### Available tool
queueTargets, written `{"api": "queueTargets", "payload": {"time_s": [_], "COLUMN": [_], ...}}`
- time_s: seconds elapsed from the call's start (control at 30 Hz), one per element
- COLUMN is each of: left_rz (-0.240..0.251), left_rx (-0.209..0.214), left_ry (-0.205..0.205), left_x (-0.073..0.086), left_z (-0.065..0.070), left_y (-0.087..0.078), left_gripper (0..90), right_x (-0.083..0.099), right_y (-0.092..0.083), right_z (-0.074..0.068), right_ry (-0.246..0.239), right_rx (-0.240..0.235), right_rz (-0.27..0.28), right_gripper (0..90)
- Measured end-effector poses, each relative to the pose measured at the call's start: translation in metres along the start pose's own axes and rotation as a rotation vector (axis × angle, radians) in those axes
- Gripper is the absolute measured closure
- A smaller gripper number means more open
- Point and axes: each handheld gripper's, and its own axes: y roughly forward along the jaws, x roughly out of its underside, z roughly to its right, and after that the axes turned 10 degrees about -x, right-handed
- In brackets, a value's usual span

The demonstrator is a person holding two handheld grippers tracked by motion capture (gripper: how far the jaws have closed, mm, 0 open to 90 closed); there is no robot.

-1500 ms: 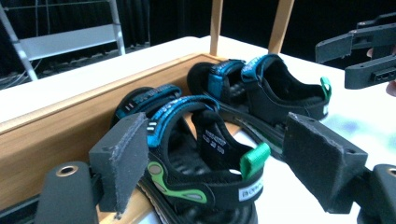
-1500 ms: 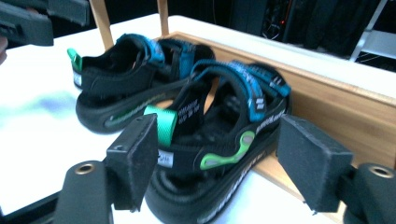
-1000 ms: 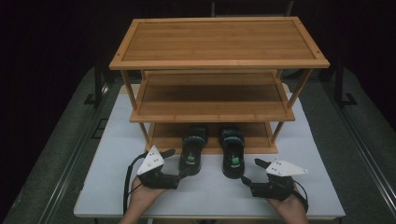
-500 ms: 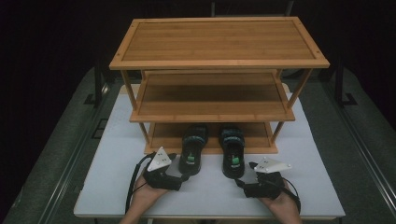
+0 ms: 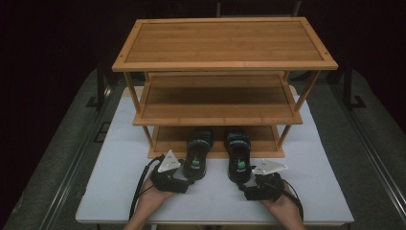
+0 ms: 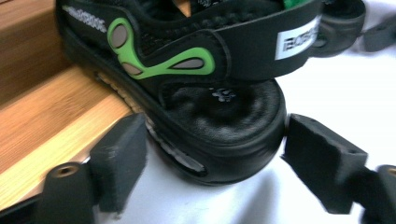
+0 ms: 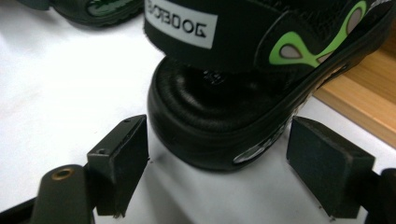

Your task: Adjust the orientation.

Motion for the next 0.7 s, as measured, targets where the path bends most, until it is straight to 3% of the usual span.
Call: {"api": "queueTargets", "payload": {"time_s": [0.2,0.37,0.7], "left_rz": [0.002,0.03,0.049], "left_rx": [0.019,0.027,0.032], "left_ry": [-0.013,-0.014,-0.016], "left_x": [-0.003,-0.008,-0.02], "left_z": [-0.003,-0.004,-0.007], "left_y": [-0.003,-0.006,-0.001], "left_gripper": [25.7,28.2,28.0], "right_x": [-0.002,-0.009,-0.027], "right_y": [-0.001,-0.007,-0.012], "right_z": [-0.001,0.004,0.01], "right_ry": [-0.023,-0.004,-0.035], "right_rx": [0.008,-0.027,-0.06], "right_rz": [0.001,0.023,0.063], "right_gripper": [23.0,23.5,24.6]}}
